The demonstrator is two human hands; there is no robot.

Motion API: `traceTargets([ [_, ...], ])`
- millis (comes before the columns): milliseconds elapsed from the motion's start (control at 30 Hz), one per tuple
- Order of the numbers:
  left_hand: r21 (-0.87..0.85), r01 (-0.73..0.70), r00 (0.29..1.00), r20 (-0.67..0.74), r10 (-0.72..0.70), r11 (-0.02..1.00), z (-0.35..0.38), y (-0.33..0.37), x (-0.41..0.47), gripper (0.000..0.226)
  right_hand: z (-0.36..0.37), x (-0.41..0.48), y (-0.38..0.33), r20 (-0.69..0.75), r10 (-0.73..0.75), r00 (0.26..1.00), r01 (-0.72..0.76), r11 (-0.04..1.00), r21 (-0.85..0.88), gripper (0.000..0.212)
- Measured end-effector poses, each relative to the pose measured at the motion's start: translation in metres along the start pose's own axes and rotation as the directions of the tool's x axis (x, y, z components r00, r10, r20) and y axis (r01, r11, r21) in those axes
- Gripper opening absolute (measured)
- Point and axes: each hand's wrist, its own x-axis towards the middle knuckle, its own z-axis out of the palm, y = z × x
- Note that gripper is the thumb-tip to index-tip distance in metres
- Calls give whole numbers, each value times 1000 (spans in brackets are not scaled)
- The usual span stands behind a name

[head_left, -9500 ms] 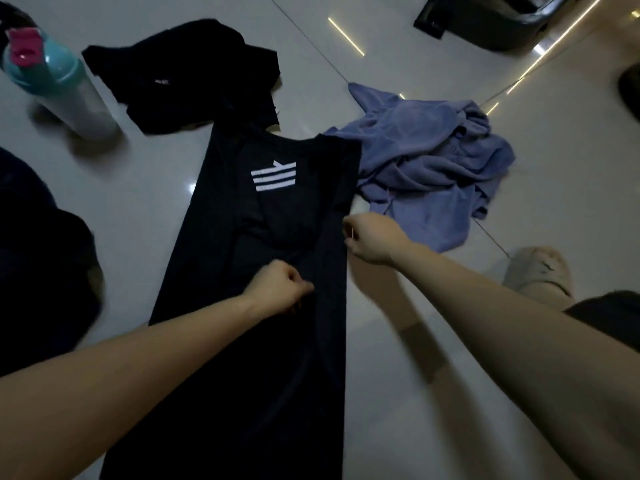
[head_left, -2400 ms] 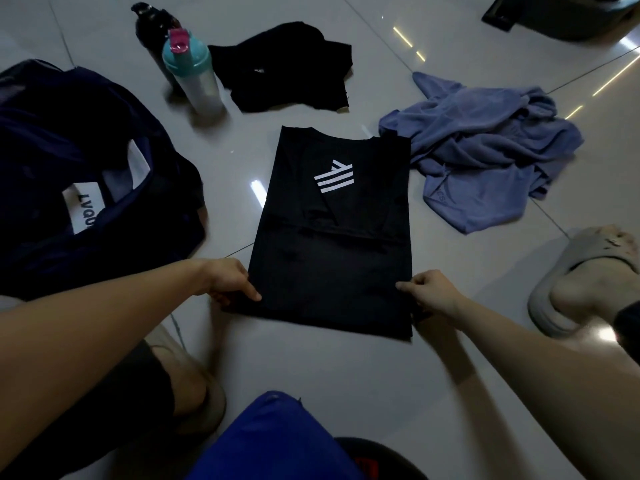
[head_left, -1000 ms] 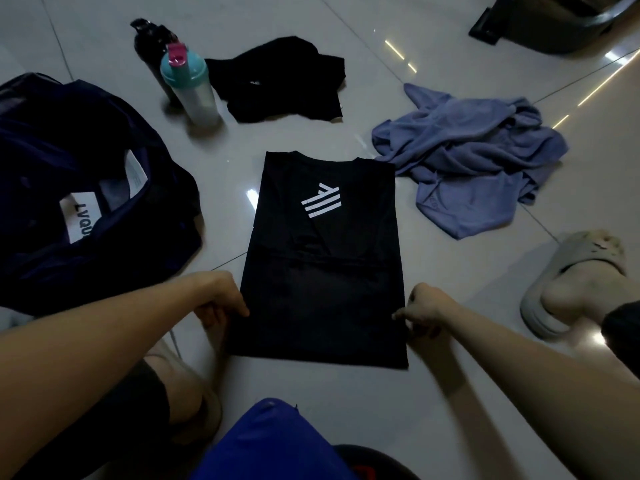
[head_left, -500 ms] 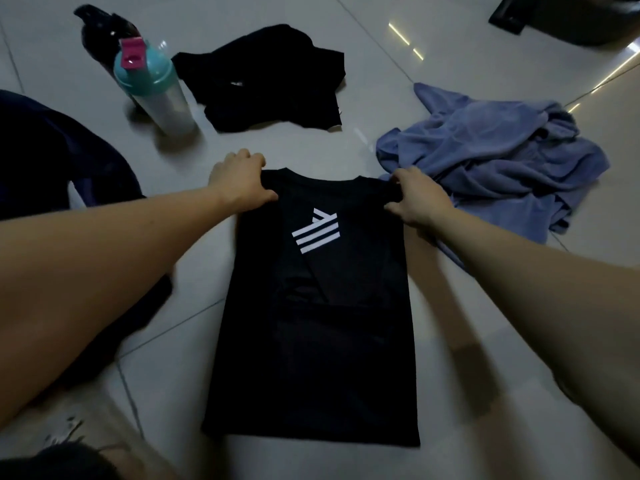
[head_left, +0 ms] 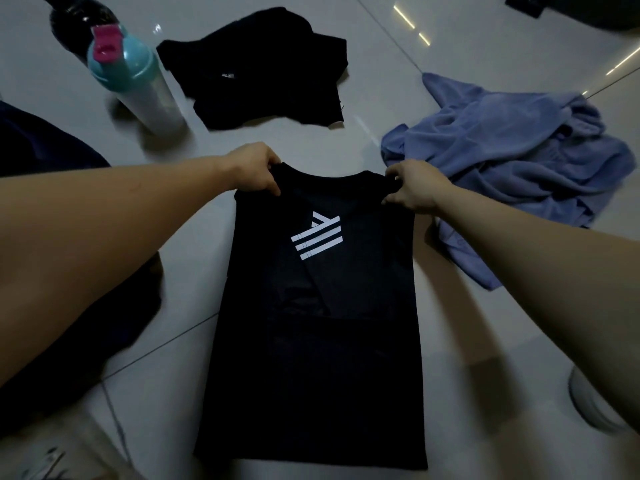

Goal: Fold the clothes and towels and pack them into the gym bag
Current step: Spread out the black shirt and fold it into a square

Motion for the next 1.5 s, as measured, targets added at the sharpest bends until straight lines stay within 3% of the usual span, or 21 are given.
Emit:
traceTargets([
  [167, -13, -129, 989, -68, 128, 992, -24, 8, -41, 12, -18, -30, -5, -109, -87, 990, 87, 996, -4, 10],
  [300, -4, -175, 974, -146, 173, 985, -41, 17, -72, 14, -34, -54, -12, -171, -113, 979, 114, 993, -7, 19],
  [433, 21, -217, 936, -280, 214, 976, -58, 29, -103, 8, -57, -78, -15, -302, -150, 941, 155, 988, -8, 10],
  [567, 161, -298, 890, -310, 335, 941, -66, 31, -140, 8, -71, -110, -18, -356, -189, 915, 179, 982, -62, 6],
  [733, 392, -381, 801, -313, 511, 837, -46, 20, -191, 13, -59, -167, -26, -354, -247, 902, 227, 969, -97, 19],
  [933, 480, -495, 737, -210, 642, 725, 18, -3, -239, 11, 1, -230, -30, -253, -295, 921, 244, 945, -217, 17],
  [1000, 501, -497, 747, -169, 643, 709, 46, -11, -250, 11, 24, -249, -34, -212, -286, 934, 231, 940, -251, 12],
  [1133, 563, -509, 762, -58, 645, 651, 96, -26, -265, 18, 65, -274, -37, -139, -307, 942, 252, 915, -314, 24],
  [1333, 653, -512, 782, 88, 617, 557, 139, -34, -273, 25, 104, -283, -42, 15, -364, 931, 326, 815, -479, 26],
  [1500, 686, -474, 854, 204, 479, 552, 159, -41, -276, 33, 126, -285, -41, 97, -337, 937, 337, 789, -514, 28],
])
